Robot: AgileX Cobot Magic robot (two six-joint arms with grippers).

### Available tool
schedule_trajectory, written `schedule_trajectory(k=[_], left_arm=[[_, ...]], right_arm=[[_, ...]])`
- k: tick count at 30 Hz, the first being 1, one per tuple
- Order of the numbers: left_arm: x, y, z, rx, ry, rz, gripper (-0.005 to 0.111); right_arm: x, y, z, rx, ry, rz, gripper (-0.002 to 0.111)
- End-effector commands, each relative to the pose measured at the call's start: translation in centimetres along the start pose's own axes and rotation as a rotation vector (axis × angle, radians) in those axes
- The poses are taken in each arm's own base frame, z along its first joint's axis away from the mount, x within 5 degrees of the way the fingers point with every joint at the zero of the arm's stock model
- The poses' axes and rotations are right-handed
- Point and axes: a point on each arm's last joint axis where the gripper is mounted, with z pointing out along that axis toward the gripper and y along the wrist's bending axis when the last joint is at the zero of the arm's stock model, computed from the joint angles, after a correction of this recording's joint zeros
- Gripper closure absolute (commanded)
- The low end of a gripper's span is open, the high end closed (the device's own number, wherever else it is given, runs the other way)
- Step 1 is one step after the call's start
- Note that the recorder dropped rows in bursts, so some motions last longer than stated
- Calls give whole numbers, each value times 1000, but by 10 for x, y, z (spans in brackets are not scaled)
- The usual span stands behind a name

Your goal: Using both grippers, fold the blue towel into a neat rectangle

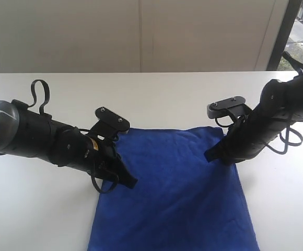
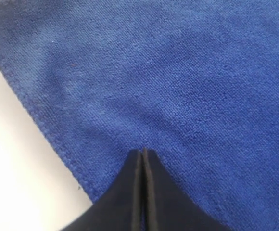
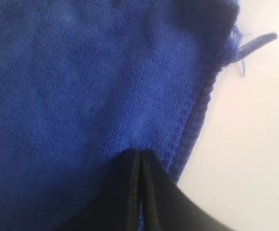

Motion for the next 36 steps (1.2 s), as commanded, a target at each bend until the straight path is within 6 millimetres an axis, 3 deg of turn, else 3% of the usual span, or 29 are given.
schedule_trajectory(k=[1, 16, 19, 22, 25, 30, 36], left_arm=[[16, -1, 5, 21, 117, 5, 107], [16, 0, 4, 21, 120, 10, 107], [0, 1, -8, 15, 52, 44, 107], [-28, 2, -33, 16, -32, 42, 107], [-34, -4, -37, 25, -67, -18, 107], [-16, -41, -7, 86, 27, 78, 107], [-3, -33, 10, 81, 103, 117, 107]], right_arm=[[1, -4, 0, 7, 14, 0, 108], [-3, -6, -6, 48, -28, 44, 108], [-16, -3, -37, 75, -154, 31, 108], [-26, 3, -81, 85, -294, 40, 108], [-24, 6, -91, 67, -290, 50, 108], [-9, 29, -88, 40, -270, 0, 108], [5, 39, -91, 27, -255, -19, 108]])
